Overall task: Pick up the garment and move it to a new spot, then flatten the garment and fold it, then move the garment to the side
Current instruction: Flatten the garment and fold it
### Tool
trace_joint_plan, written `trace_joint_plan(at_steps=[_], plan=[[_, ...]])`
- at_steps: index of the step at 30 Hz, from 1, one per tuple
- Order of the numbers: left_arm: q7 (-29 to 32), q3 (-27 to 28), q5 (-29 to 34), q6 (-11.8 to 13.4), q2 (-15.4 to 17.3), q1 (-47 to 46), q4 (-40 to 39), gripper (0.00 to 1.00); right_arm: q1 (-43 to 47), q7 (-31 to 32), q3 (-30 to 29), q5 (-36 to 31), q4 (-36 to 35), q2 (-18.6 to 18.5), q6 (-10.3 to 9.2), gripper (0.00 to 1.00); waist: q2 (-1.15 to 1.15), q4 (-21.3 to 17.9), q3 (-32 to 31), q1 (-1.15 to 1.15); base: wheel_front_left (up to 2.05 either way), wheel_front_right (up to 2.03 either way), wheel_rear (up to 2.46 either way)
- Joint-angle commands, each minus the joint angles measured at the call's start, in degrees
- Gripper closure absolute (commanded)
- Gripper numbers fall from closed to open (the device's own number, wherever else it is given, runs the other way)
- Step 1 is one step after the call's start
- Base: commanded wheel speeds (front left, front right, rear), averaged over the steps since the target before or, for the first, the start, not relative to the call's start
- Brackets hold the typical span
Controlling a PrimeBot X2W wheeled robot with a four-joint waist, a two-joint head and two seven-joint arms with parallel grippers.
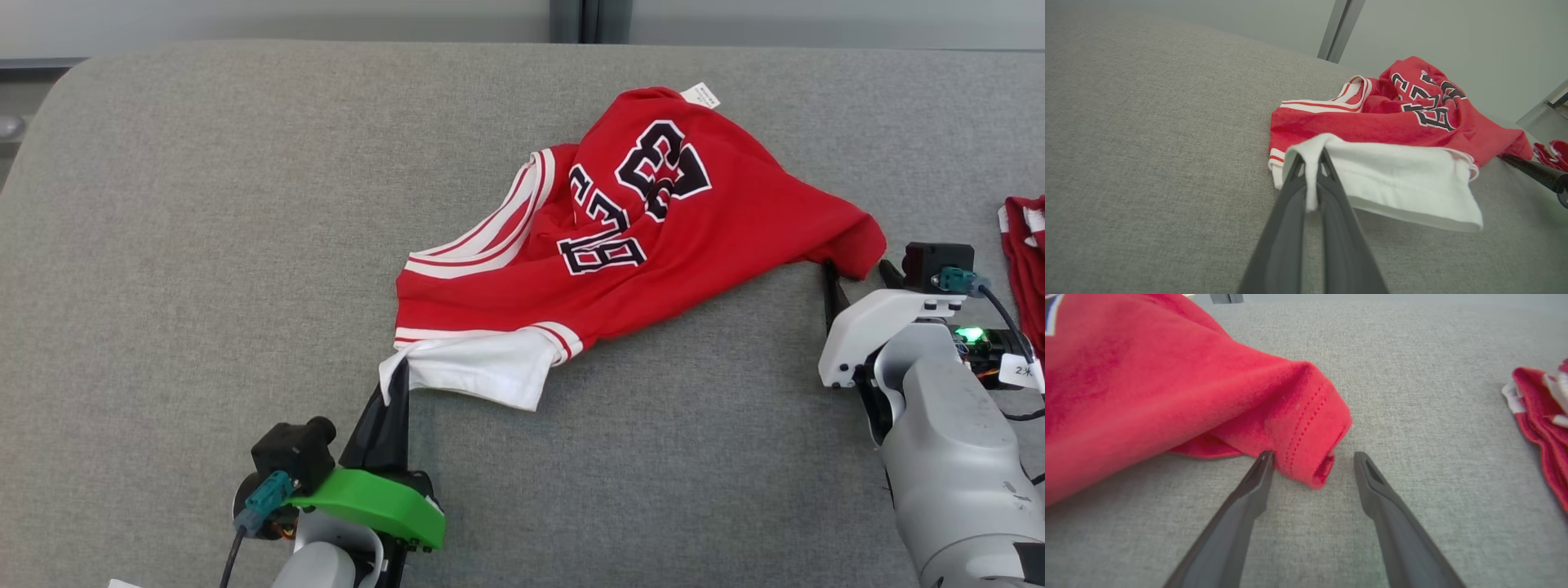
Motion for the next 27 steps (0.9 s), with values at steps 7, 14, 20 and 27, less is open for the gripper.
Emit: trace_joint_plan(at_steps=[7, 14, 20, 27], plan=[[-0.3, 0.5, 1.0, -0.4, 0.1, -1.2, 0.1, 1.0, -3.0, -3.1, -0.6, -1.8, 4.8, -0.2, -0.09, 1.0, 0.0, -0.4, 1.4, 0.0, 0.0, 0.0, 0.0], [-0.3, 1.2, 1.6, -0.4, 0.2, -1.3, -0.5, 1.0, -4.2, -5.3, 2.3, 1.8, 7.6, -0.2, -0.09, 1.0, 0.0, -2.0, 0.9, 0.0, 0.0, 0.0, 0.0], [-0.2, 2.9, 2.3, -0.8, 0.4, -0.6, -3.2, 1.0, 0.4, -5.6, 12.8, 11.7, 0.1, -0.2, -0.09, 1.0, 0.0, -4.0, -1.1, 0.0, 0.0, 0.0, 0.0], [-0.2, 4.8, 2.4, -1.6, 1.7, -1.9, -7.6, 1.0, 7.9, -5.5, 21.0, 18.8, -13.0, -0.2, -0.09, 1.0, 0.0, -6.7, -4.4, 0.0, 0.0, 0.0, 0.0]])
